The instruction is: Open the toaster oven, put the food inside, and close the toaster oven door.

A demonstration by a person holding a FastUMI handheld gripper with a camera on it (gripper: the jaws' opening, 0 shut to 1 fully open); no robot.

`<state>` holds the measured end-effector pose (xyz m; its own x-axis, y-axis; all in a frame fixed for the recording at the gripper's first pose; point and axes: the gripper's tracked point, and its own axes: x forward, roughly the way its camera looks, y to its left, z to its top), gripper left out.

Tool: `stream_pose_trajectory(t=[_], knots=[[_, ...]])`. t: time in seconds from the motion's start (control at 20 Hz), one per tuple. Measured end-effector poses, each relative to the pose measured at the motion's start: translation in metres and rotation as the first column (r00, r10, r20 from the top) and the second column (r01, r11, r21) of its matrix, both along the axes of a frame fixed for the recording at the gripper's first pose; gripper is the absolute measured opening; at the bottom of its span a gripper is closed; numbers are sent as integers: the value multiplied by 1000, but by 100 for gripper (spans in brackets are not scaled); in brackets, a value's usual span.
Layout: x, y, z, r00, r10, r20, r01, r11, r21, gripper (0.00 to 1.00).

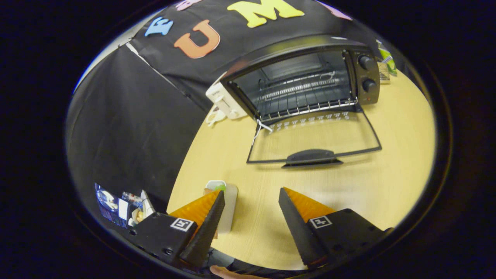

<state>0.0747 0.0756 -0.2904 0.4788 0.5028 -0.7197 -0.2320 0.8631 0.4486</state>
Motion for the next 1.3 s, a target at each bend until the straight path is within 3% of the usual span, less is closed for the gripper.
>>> stream_pose_trajectory(t=[0.15,0.4,0.6,0.75,0.85,1.15,1.3], knots=[[-7,9,-14,998,32,-52,-34,998,-44,92],[-17,30,10,997,70,-40,-66,995,77,87],[-30,46,3,988,139,-72,-132,988,84,84],[-42,63,3,973,198,-121,-179,972,151,83],[-41,65,-2,971,199,-129,-181,973,143,82],[-45,71,-6,964,220,-151,-197,968,154,61],[-51,77,-13,947,253,-198,-216,958,189,60]])
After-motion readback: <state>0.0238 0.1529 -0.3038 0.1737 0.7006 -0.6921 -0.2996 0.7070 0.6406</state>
